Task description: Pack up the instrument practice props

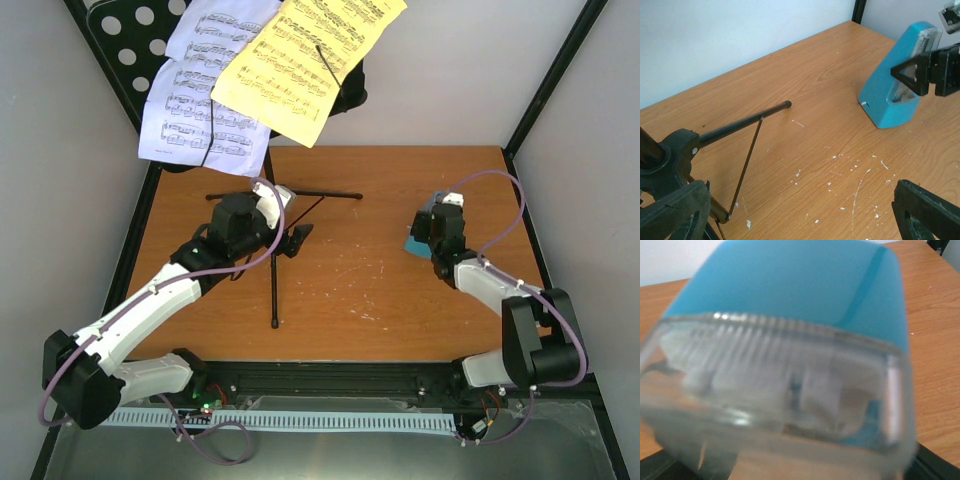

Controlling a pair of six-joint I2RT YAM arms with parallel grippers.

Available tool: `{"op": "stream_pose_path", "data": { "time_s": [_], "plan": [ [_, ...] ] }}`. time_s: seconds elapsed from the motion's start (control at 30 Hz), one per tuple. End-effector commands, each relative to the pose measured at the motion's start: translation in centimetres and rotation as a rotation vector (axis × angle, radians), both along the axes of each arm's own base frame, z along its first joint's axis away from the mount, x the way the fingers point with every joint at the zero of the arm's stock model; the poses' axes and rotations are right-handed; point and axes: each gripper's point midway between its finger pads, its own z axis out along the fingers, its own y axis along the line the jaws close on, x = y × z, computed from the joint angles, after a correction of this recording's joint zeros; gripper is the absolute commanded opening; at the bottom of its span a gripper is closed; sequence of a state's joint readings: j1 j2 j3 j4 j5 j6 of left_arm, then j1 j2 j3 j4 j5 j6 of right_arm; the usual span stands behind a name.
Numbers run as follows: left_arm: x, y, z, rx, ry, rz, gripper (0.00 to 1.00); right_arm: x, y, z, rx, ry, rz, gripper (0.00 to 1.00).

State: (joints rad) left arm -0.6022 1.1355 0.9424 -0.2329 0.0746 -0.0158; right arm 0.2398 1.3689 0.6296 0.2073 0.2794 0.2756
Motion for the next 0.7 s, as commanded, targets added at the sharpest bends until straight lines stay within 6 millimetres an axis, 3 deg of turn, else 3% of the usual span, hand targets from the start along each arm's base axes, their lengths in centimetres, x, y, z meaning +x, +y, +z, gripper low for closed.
{"op": "stream_pose_path", "data": {
  "time_s": [0.0, 0.13, 0.37, 0.53, 0.67],
  "plan": [
    [0.5, 0.1, -0.1, -0.012, 0.007, 0.02, 1.0, 1.5, -0.3, 0.1, 0.029, 0.021, 0.017, 0.81],
    [0.7, 0.1, -0.7, -0.008, 0.026, 0.034, 1.0, 1.1, -0.4, 2.6, 0.039, -0.01, 0.027, 1.0],
    [0.8, 0.5, -2.8, -0.127, 0.213, 0.162, 1.0, -2.2, -0.8, 8.2, 0.084, -0.072, 0.038, 1.0],
    [-1.5, 0.9, -5.1, -0.342, 0.41, 0.25, 0.99, -4.8, -1.7, 12.0, 0.182, -0.107, -0.04, 1.0],
    [-2.8, 2.0, -6.5, -0.405, 0.434, 0.29, 0.99, -7.1, -2.5, 14.4, 0.284, -0.145, -0.103, 1.0]
  ]
}}
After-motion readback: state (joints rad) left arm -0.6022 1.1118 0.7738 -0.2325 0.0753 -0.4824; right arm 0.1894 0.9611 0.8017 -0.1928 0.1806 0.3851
